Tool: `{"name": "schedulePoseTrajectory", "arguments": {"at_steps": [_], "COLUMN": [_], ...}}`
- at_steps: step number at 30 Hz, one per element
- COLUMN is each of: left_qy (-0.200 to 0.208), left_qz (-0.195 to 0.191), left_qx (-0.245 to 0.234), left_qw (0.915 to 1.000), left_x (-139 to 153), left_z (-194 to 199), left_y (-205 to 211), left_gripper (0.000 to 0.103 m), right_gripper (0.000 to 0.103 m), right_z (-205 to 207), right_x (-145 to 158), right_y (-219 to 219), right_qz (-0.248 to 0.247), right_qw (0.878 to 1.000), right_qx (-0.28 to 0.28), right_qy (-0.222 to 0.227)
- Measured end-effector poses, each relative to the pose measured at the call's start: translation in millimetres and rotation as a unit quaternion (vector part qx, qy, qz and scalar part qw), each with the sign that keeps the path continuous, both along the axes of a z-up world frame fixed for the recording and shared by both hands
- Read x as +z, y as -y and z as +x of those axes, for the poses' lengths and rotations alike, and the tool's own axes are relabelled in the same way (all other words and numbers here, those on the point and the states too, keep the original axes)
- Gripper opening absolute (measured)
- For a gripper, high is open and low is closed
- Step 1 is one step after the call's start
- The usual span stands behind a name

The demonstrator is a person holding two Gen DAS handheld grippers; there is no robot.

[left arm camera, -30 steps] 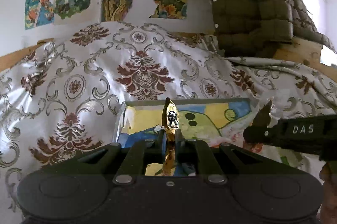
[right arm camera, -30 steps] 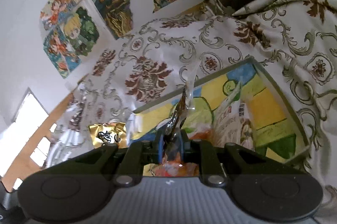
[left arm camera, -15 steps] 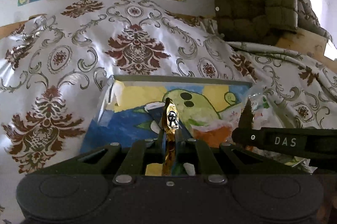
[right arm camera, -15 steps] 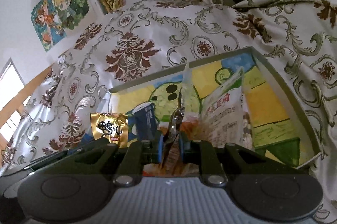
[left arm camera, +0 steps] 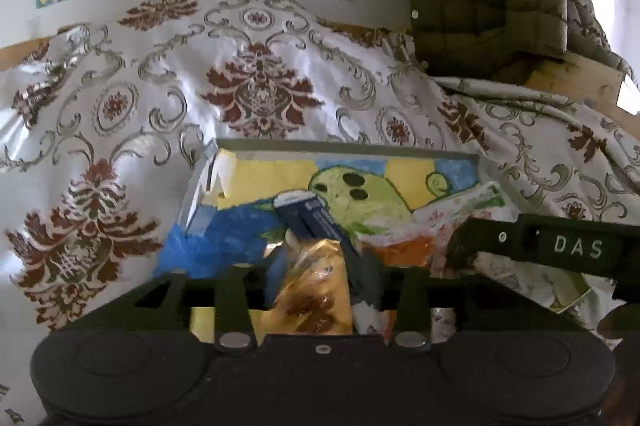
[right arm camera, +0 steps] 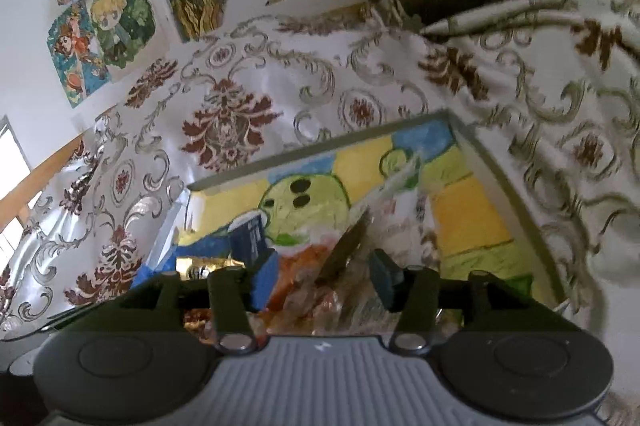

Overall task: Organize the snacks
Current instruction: 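Open the left tool to drop the gold packet while the right tool releases the wrapper into the tray, then raise both open tools out of the tray and back from it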

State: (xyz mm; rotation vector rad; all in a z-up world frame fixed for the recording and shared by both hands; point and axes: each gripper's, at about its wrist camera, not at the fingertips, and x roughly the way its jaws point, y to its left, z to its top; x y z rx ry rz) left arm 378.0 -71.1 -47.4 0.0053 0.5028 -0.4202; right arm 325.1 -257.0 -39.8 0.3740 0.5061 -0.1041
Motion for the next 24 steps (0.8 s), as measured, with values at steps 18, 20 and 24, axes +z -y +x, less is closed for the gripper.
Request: {"name": "schedulePoseTrajectory", "arguments": {"at_steps": [18,20,24], "left_qy": [0.083,0.081,0.083], "left_qz": [-0.018,-0.025,-0.049], "left_qx": [0.074,0.078,0.106], "left_qw": [0.9936,0.9934,0.9897], "left_x": [70,78,87], "left_z": [-69,-80,-106], "left_y": [-26,-30,-40], "left_gripper": [0.102,0.102,0.102], "right_gripper": [0.103,0.103,0.103], "right_z": [-60,-70,-97], "right_x": [72,82,94], "right_y": [31,29,18], "right_qz": [-0.012,-0.018,-0.053], "right_qw": [0.996,0.996,0.997], "right_qx": [-0.062,-0.064,-0.048], "right_qy": [0.056,0.055,0.039]}}
